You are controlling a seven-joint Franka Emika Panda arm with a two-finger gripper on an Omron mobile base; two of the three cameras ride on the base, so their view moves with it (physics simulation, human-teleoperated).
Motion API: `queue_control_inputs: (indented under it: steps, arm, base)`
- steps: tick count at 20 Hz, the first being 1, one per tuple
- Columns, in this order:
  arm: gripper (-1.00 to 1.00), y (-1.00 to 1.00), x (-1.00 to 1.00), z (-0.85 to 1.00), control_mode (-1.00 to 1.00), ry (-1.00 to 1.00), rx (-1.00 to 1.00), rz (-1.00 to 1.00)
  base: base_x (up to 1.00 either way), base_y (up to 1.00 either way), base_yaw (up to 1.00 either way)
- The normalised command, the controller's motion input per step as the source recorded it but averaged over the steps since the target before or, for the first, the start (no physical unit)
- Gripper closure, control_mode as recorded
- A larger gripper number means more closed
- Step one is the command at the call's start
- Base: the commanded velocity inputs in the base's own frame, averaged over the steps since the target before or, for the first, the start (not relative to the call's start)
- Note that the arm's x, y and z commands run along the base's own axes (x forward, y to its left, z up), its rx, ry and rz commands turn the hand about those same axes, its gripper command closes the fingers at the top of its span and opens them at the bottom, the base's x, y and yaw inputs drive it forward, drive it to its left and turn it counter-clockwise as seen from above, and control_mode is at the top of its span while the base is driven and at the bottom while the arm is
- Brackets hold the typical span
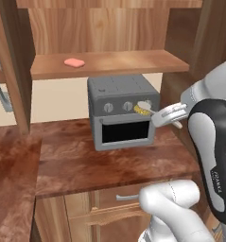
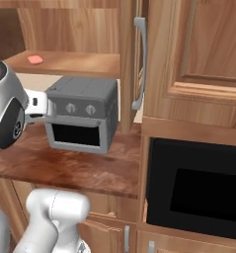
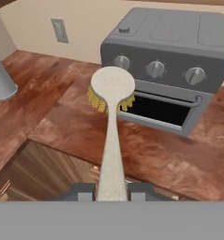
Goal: Locate and retrieve the bar soap and dish brush from the cabinet. Place them next to the sink.
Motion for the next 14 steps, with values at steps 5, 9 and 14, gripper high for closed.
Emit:
queue_control_inputs:
  steps: [5, 9, 14]
  arm:
    - [1.00, 0.00, 0.00, 0.00, 1.00, 0.00, 0.00, 0.00]
    - [1.00, 0.00, 0.00, 0.00, 1.00, 0.00, 0.00, 0.00]
    - [1.00, 0.00, 0.00, 0.00, 1.00, 0.00, 0.00, 0.00]
  base:
    - [-0.54, 0.01, 0.02]
    - [-0.37, 0.01, 0.04]
    - [-0.03, 0.14, 0.34]
